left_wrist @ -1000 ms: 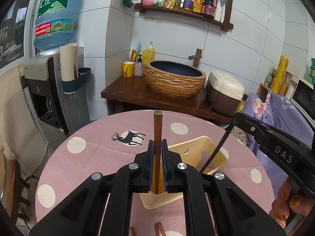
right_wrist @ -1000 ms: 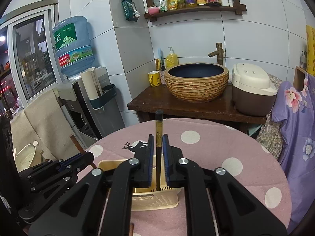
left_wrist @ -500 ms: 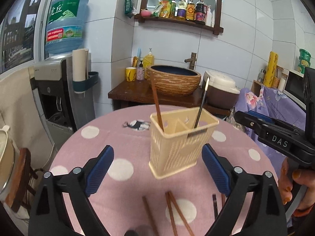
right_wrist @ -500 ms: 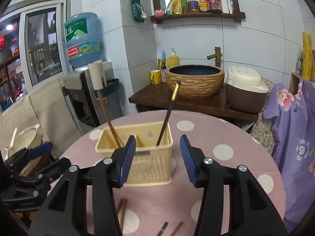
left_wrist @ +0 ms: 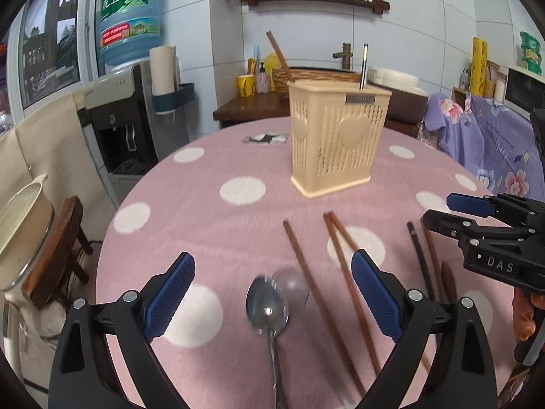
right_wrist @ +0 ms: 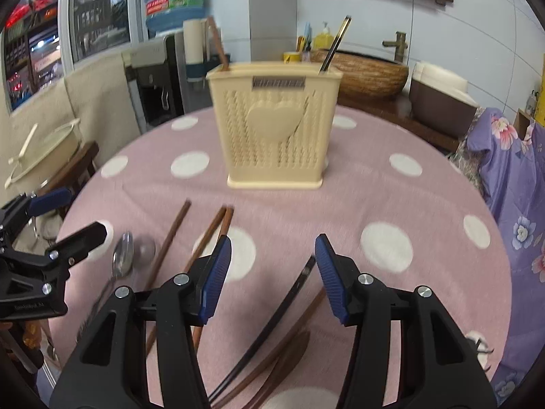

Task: Organize utensils
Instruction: 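Grasp a brown chopstick with the right tool while the left tool approaches another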

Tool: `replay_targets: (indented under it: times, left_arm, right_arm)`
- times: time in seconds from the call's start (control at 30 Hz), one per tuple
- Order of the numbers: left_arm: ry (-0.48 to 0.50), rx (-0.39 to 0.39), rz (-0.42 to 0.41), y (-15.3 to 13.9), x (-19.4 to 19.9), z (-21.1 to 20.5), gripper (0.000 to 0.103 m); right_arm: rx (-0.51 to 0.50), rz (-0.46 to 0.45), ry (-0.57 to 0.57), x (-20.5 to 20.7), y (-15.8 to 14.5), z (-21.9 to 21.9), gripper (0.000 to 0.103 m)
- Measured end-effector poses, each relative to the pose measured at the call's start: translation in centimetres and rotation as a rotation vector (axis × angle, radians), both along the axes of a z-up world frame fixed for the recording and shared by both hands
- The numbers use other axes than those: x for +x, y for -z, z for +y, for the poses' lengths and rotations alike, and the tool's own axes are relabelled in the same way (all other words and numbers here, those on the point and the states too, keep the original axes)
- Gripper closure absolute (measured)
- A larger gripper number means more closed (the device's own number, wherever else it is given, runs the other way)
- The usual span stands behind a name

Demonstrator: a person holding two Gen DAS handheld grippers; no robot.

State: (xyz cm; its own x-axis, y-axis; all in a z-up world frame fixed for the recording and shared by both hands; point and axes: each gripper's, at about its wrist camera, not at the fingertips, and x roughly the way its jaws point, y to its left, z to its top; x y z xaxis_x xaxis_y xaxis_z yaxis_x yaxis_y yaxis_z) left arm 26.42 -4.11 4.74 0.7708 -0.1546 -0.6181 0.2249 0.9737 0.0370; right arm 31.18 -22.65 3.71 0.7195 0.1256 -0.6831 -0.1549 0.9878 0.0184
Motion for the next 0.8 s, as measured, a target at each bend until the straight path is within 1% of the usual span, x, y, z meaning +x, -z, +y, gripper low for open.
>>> replay_targets:
  times: [0.1,0.2,0.37,0.47,0.53,0.57,0.6,0.63,0.67,0.73,0.8]
  left_arm:
    - [-0.018,0.011,0.032,1.4,-0.6,0.3,0.011]
    - [-0.016,0.009,0.050,2.1,-1.1,0.5,0.011]
    - [-0.008,0.009,0.042,2.2,-1.4,0.5,0.011]
    - [-0.003,0.024,0.031,2.0,-1.2,0.2,0.012]
    - [0.005,0.048,0.025,1.7,-0.7,0.0,0.018]
    - [0.002,0.055,0.028,1.6,-0.4,0.0,0.025]
    - [-0.003,0.055,0.039,1.6,0.0,0.2,0.031]
    - [-0.008,0.045,0.058,1.6,0.4,0.4,0.034]
    - [-0.009,0.028,0.075,1.7,0.8,0.6,0.040]
    - [-0.010,-0.013,0.105,1.9,1.3,1.1,0.043]
    - [-0.014,-0.025,0.113,2.0,1.5,1.3,0.046]
  right_arm:
    - [0.015,0.051,-0.013,-0.5,1.8,0.6,0.051]
    - [0.014,0.079,-0.031,-0.6,2.7,1.2,0.051]
    - [0.030,0.136,-0.085,-0.1,3.6,2.6,0.051]
    - [0.005,0.177,-0.110,0.6,4.4,3.6,0.054]
    - [0.002,0.208,-0.116,1.5,4.9,3.8,0.057]
    - [0.008,0.225,-0.116,1.8,5.2,3.8,0.059]
    - [0.019,0.244,-0.113,2.3,5.4,3.8,0.060]
    - [0.025,0.251,-0.110,2.7,5.5,3.9,0.061]
    - [0.017,0.250,-0.110,3.0,5.5,4.0,0.063]
    - [-0.016,0.255,-0.116,3.7,5.5,4.6,0.065]
    - [-0.048,0.256,-0.110,4.6,5.5,5.1,0.068]
